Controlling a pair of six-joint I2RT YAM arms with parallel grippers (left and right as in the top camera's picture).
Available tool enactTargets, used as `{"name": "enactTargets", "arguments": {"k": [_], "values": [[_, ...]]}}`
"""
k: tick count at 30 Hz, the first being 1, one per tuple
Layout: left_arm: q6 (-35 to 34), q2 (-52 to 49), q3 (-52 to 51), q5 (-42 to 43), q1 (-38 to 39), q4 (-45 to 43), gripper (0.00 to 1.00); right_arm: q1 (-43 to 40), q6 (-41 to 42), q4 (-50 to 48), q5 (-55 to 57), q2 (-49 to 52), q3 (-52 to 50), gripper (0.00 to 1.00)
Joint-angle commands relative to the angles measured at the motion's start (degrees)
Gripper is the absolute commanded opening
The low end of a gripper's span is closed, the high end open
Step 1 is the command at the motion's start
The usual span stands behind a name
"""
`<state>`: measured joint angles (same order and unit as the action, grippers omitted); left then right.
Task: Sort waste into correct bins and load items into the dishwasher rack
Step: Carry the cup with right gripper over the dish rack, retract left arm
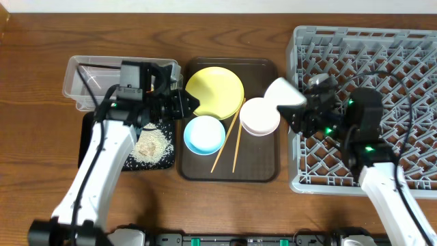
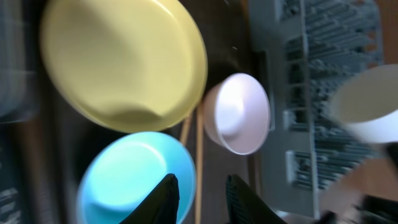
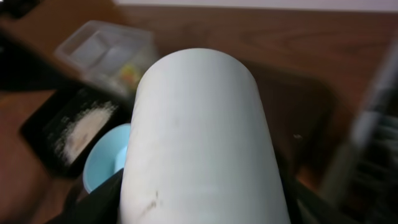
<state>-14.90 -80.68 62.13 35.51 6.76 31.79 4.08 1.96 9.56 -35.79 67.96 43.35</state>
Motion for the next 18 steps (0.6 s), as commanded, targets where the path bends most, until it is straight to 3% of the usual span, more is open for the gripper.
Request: {"name": "enactTargets", "arguments": {"k": [1,6,18], "values": [[1.4,3.2,0.0,-8.7,-0.3,1.1,0.29,-1.0,-0.9,8.1,14.4,-2.0,5.9,0.01],[1.4,6.5,0.0,-13.8,-0.3,2.7,0.29,-3.4,-0.7,26.0,26.4,-2.0,14.9,0.01],[1.3,7.0,0.0,-14.2,-0.3,2.9,0.33,-15.7,1.2,56.0,33.1,4.2,32.5,0.01]]}}
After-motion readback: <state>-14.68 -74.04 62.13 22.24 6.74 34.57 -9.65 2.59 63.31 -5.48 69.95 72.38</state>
